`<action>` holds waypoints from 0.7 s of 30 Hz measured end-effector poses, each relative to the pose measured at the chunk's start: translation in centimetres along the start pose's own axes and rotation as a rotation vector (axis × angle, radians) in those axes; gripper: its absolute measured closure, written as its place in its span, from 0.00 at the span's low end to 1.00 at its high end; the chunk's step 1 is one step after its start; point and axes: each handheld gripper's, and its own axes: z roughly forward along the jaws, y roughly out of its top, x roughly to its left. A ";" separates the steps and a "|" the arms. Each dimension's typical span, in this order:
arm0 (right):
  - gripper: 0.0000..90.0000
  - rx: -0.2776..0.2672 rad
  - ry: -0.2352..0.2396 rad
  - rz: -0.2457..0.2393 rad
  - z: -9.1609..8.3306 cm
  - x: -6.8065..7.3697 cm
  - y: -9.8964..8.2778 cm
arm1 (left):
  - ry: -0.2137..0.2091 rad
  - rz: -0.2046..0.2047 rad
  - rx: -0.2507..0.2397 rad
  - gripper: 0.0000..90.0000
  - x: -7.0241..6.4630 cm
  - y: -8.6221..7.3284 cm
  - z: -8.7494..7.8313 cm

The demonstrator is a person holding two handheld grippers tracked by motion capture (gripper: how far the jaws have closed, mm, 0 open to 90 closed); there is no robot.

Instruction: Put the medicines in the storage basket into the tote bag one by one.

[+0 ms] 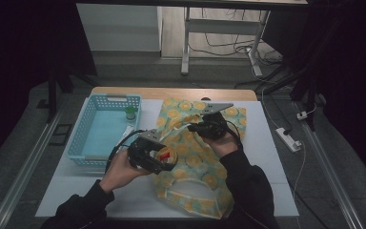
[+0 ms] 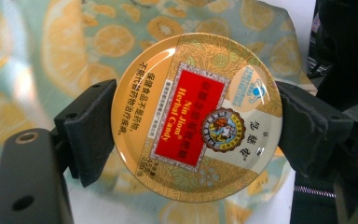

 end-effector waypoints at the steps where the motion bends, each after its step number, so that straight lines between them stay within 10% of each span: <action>1: 1.00 0.000 -0.001 -0.001 0.0 0.0 0.0 | -0.003 0.003 0.002 0.22 0.0 0.1 0.3; 21: 1.00 0.010 -0.004 -0.001 0.3 0.1 -0.2 | 0.063 -0.014 0.040 0.22 2.4 1.8 6.8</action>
